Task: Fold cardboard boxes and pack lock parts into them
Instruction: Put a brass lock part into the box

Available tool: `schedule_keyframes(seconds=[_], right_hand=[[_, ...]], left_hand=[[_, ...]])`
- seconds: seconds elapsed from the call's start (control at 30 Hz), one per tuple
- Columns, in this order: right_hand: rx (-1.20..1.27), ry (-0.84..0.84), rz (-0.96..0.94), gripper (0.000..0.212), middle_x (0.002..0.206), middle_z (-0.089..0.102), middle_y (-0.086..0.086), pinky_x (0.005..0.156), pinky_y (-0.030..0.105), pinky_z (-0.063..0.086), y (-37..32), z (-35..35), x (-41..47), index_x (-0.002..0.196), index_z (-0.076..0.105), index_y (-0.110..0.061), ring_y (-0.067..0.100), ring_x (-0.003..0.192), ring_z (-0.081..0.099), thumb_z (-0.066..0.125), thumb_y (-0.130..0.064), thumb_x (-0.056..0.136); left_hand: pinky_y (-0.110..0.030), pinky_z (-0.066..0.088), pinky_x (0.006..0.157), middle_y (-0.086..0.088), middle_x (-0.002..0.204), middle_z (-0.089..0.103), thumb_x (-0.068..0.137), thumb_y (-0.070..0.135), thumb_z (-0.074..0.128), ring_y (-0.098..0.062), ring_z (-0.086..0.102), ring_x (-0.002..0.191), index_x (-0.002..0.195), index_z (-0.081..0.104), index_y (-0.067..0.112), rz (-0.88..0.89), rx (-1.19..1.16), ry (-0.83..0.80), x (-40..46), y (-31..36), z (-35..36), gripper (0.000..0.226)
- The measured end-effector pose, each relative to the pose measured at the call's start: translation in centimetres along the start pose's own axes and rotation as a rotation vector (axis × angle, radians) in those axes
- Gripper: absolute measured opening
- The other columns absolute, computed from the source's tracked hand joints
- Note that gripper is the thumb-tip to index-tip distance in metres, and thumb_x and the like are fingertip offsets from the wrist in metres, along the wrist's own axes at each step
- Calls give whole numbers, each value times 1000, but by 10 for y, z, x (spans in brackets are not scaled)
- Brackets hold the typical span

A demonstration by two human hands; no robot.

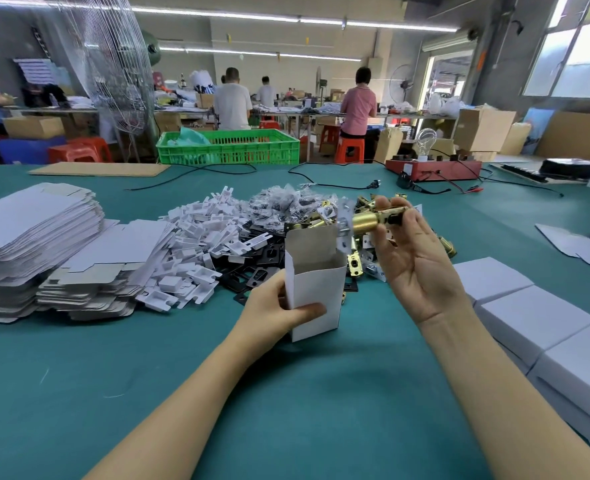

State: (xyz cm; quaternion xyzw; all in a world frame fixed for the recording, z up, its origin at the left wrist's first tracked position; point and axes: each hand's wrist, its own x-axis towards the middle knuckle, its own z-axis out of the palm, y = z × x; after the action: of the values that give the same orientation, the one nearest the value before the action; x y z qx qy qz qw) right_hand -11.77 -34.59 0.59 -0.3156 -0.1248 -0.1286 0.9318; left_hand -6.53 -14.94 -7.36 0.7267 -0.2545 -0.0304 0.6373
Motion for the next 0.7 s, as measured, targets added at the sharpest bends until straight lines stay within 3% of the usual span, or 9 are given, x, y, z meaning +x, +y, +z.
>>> schedule_keyframes(seconds=[0.13, 0.5, 0.7], right_hand=[[-185, -61, -35, 18, 112, 69, 11, 79, 32, 58, 6, 6, -2, 100, 67, -9, 27, 101, 67, 52, -13, 89], [-531, -143, -129, 20, 114, 67, 13, 81, 33, 57, 6, 6, -3, 104, 63, -9, 27, 103, 64, 51, -15, 90], [-968, -245, -187, 18, 106, 68, 9, 74, 30, 58, 0, 12, -2, 106, 64, -10, 21, 96, 68, 50, -10, 94]], left_hand=[[-19, 54, 75, 12, 99, 72, 77, 9, 82, -7, 69, 93, 108, 66, 27, 2, 21, -10, 2, -1, 0, 39], [-15, 52, 73, 17, 97, 71, 75, 13, 84, -3, 68, 91, 109, 65, 27, 0, 26, -6, 3, -2, -1, 41], [-16, 52, 73, 17, 96, 71, 71, 23, 85, -3, 68, 89, 105, 66, 30, 14, 32, -1, 2, -2, 0, 40]])
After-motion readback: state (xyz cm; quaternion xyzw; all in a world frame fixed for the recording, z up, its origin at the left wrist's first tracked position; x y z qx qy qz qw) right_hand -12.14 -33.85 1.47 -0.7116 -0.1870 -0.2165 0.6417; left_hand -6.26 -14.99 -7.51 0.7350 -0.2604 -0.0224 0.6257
